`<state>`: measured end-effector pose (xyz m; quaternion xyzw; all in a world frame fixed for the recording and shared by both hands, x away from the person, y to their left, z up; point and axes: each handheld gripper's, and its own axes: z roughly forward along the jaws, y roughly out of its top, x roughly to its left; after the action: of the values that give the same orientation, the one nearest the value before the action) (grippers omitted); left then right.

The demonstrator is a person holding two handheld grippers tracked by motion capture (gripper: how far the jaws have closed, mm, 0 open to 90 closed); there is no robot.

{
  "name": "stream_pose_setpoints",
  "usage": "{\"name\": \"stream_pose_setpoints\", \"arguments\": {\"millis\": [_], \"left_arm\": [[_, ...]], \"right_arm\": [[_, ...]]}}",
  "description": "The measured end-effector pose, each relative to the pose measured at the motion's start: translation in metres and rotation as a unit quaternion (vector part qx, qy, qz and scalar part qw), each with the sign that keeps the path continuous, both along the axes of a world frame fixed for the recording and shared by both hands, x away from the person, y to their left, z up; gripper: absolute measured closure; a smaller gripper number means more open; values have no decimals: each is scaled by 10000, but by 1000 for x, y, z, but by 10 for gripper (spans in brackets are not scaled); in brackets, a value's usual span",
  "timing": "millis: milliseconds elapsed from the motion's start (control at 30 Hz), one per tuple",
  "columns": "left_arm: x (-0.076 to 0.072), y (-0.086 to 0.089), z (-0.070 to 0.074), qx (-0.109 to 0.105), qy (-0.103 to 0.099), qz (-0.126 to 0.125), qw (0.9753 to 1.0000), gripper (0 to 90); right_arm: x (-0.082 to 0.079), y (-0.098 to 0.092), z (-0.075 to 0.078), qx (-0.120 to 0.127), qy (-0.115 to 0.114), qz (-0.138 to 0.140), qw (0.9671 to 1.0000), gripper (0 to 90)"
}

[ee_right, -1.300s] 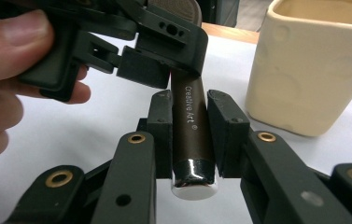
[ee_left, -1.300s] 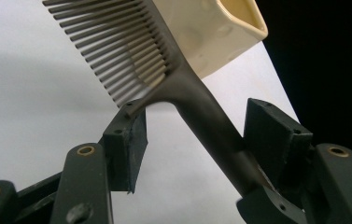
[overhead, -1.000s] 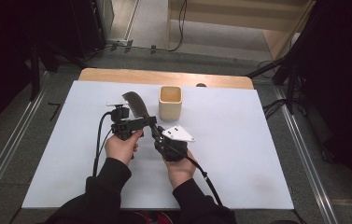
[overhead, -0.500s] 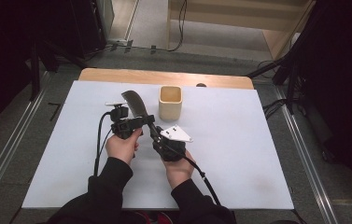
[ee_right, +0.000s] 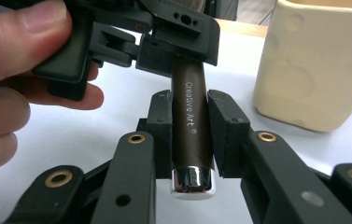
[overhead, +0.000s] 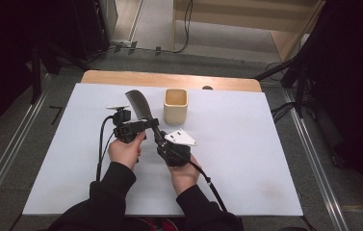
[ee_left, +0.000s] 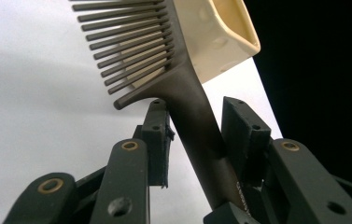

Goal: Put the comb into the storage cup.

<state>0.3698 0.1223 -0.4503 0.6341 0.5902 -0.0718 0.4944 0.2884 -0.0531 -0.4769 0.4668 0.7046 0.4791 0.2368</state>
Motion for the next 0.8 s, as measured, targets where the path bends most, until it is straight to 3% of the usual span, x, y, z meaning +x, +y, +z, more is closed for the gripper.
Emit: {"name": "stream_pose_setpoints", "arguments": {"millis": [467, 800], "left_arm": [[1, 3, 0, -278, 106, -53, 9995, 698], [1, 5, 2, -499, 158, -138, 9985, 724]], "right_arm": [[2, 1, -3, -82, 79, 73, 9999, 687], [2, 1, -3, -153, 9, 177, 9997, 657]]}}
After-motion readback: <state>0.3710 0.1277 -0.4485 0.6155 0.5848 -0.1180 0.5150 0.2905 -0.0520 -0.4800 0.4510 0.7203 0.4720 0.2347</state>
